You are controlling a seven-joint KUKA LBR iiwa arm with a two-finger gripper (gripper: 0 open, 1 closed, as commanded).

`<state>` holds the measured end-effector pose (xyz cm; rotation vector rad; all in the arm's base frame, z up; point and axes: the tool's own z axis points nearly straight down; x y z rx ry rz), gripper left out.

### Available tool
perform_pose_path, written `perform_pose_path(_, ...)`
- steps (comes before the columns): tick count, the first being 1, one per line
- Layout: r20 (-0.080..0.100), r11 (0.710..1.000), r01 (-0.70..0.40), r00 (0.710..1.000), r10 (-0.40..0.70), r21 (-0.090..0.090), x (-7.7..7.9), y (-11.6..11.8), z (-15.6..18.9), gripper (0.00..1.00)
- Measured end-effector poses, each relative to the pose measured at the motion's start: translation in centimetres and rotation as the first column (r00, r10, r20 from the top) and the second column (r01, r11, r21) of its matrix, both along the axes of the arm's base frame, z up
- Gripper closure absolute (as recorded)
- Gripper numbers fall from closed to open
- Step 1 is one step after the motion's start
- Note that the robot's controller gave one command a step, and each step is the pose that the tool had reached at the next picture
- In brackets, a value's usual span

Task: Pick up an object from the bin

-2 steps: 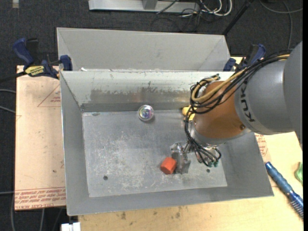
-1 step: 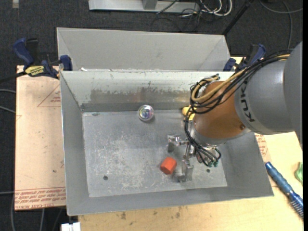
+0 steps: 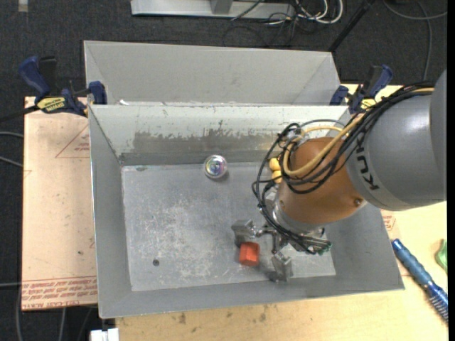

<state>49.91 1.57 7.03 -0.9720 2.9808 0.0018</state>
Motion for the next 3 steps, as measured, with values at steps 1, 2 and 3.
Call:
perform_pose_path(1,-0.004,1.0,0.001,1.0,-0.001,-0.002,-0.1,-0.1,0.0,1.0)
perform_pose_path(2,-0.002,1.0,0.0,1.0,0.0,-0.001,0.0,-0.1,0.0,0.0)
perform_pose_path(3,0.002,0.998,-0.06,0.998,0.06,-0.004,0.2,-3.1,8.9,0.0)
